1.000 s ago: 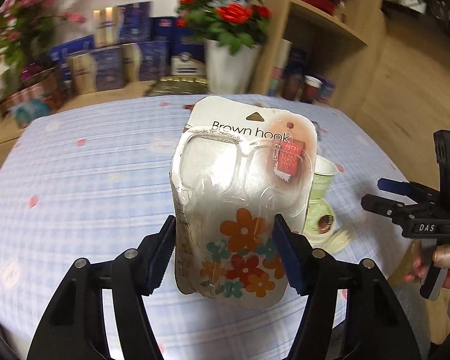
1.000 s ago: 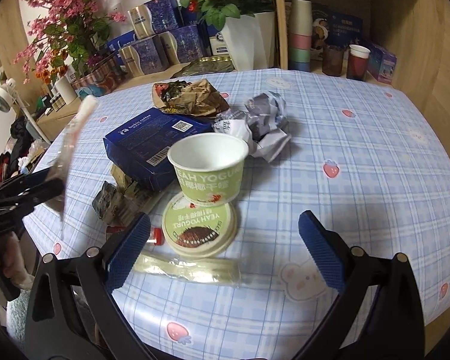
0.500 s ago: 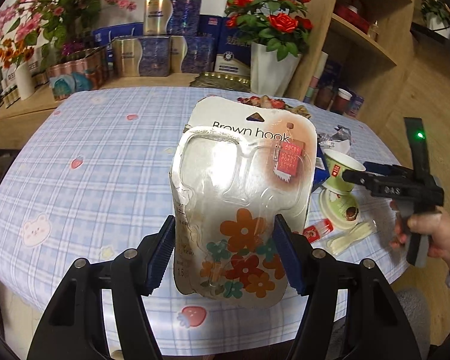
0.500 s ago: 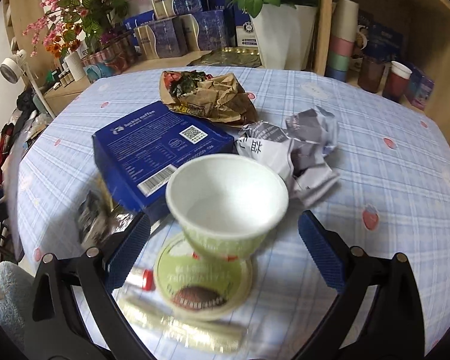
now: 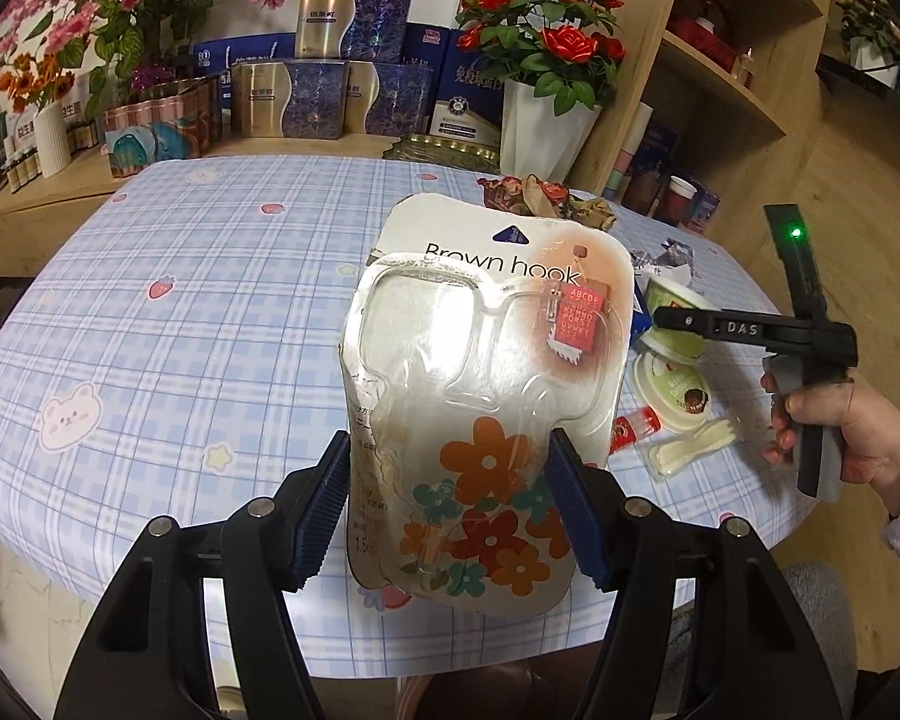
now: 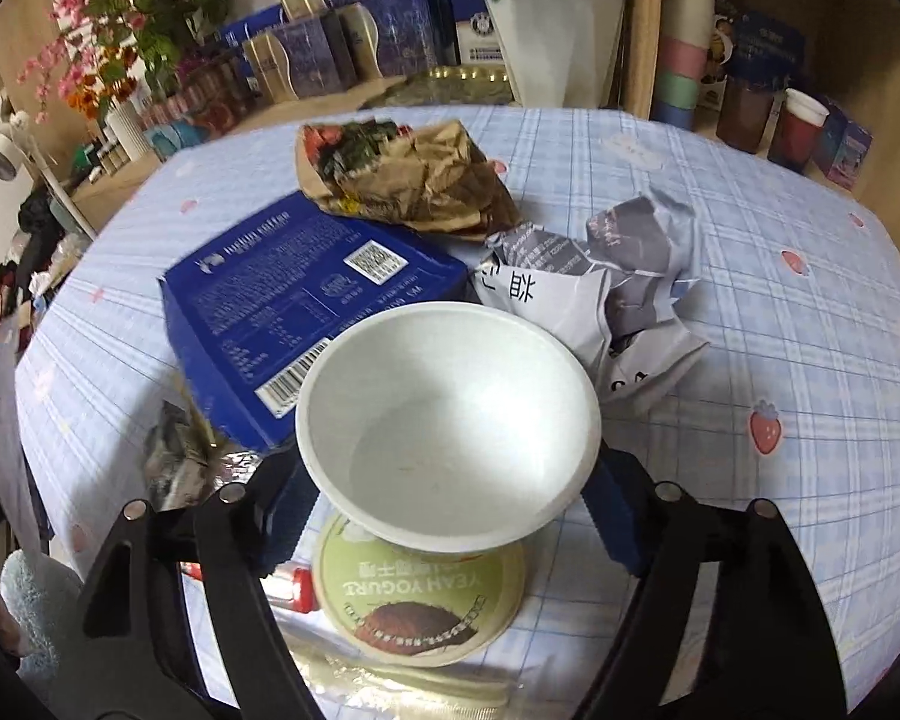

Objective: Collect trash
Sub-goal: 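Close the right tool on the rim of the green yogurt cup and lift it, then carry the package over the brown bin and open the left tool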

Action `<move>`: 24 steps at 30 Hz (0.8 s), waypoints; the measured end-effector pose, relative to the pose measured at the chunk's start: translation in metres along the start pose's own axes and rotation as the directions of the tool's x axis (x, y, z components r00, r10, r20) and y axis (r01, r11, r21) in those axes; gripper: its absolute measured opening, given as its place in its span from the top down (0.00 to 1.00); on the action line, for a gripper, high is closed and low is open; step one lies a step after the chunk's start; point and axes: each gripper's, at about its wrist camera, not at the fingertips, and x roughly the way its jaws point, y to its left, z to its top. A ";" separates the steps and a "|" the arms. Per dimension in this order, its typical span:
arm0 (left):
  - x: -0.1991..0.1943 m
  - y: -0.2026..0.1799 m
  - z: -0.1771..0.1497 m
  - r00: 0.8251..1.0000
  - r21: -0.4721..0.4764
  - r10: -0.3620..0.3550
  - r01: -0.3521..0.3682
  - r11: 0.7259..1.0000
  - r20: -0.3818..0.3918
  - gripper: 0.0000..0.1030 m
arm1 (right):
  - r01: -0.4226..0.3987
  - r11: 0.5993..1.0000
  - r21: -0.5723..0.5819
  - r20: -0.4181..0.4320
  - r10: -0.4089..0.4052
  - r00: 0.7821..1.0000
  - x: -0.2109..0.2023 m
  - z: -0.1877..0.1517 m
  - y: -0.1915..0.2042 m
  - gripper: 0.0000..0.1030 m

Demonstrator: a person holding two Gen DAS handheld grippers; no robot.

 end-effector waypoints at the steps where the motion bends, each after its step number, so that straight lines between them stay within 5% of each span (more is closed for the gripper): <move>1: -0.001 0.000 -0.001 1.000 -0.001 -0.002 0.002 1.000 -0.001 0.39 | -0.002 1.000 0.002 0.018 0.002 1.000 -0.006 -0.002 0.002 0.25; 10: -0.017 -0.008 -0.013 0.999 0.018 -0.033 0.033 0.999 -0.003 0.39 | -0.060 0.998 0.001 0.157 0.059 0.986 -0.058 -0.033 0.025 0.25; 24: -0.047 -0.023 -0.064 0.996 0.043 -0.081 0.082 0.996 -0.025 0.38 | -0.100 0.995 -0.022 0.254 0.102 0.962 -0.121 -0.086 0.073 0.25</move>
